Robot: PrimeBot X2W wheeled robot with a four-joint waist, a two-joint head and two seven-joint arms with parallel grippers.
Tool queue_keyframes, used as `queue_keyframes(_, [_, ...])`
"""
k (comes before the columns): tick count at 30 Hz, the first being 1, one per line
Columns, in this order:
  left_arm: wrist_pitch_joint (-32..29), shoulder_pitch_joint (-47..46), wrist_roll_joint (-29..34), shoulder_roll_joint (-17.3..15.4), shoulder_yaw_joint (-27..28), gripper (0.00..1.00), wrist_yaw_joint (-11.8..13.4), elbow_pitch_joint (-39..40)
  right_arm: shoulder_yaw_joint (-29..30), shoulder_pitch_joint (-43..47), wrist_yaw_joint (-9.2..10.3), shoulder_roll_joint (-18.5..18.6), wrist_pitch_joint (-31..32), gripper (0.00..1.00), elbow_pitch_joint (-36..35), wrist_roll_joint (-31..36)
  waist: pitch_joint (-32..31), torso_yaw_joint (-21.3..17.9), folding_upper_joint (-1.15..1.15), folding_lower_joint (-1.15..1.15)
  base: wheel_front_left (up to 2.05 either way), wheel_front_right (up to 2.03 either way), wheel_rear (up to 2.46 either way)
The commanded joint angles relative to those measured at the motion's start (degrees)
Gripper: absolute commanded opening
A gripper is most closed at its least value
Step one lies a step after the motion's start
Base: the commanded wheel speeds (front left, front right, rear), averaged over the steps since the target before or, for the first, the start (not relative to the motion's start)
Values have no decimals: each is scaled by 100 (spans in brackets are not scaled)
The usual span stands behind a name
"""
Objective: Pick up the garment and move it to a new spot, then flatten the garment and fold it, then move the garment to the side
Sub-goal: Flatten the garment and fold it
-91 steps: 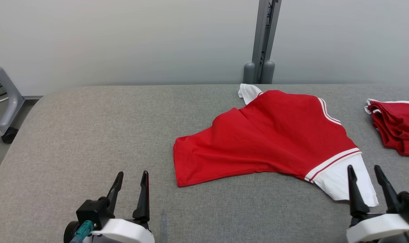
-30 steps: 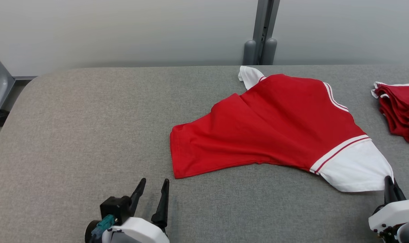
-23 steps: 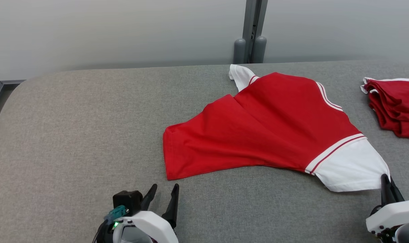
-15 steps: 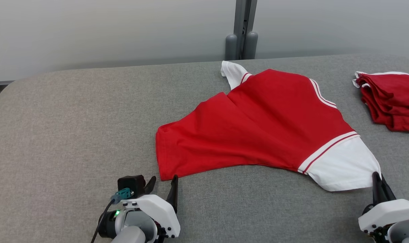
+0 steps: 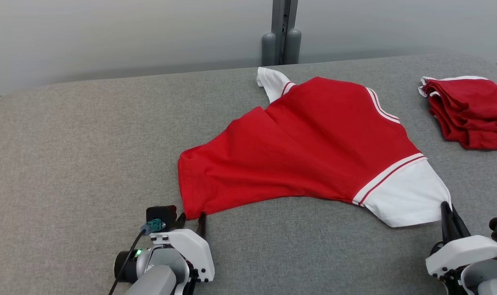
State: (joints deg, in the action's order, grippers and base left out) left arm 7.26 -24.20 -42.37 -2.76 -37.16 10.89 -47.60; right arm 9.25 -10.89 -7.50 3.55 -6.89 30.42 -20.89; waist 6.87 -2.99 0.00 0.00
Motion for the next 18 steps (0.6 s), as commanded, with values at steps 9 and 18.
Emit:
queue_keyframes(9, [178,-345,-397,-26,-477,0,-52,-253,-132,-140,2,101,-114,0,89,-111,54,-65,0,0,0,0,0])
queue_keyframes(18, [689,-520,-562,-30,-528,0,-185,-249,-192,-237,1,182,-319,0,31,-245,39,-32,0,0,0,0,0])
